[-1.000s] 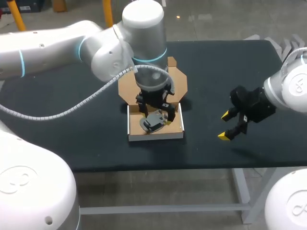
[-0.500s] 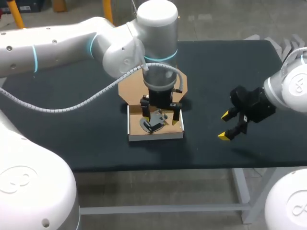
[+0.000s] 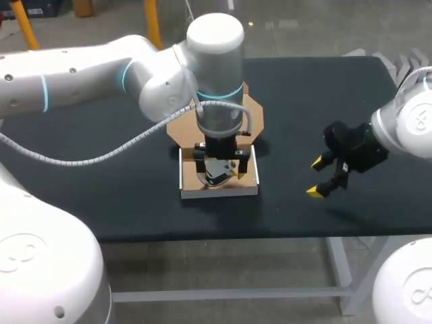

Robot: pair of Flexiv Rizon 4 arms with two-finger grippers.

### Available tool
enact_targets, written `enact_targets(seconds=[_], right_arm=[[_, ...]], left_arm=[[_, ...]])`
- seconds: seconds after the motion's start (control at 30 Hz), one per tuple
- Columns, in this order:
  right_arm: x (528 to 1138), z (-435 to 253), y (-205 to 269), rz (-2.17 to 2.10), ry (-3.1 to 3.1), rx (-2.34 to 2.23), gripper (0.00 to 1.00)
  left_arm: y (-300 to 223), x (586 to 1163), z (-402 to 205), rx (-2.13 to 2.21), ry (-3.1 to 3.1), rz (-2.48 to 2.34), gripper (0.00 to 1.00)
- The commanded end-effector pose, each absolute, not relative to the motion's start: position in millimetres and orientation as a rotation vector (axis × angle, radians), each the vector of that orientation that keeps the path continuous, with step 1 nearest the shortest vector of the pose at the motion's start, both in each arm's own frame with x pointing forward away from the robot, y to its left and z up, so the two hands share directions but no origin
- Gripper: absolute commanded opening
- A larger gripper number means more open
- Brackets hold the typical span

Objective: Assemble the packaging by folding the flat box into shape, placing the metal phone stand inside, and closing the box properly

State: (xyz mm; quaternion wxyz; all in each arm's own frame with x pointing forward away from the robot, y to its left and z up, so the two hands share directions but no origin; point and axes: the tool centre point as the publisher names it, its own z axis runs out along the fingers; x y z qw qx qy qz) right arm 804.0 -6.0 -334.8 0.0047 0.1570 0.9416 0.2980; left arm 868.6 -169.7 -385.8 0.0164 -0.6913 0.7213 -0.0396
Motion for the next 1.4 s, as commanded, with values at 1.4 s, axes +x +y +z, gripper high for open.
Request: enact_targets(seconds=[1.4], right_arm=[[803.7, -334.2, -7.5, 0.941, 2.949, 0.488, 1.00]], left_arm=[[-169.9, 778.2, -406.1, -2.282, 2.155, 0.002, 1.00]])
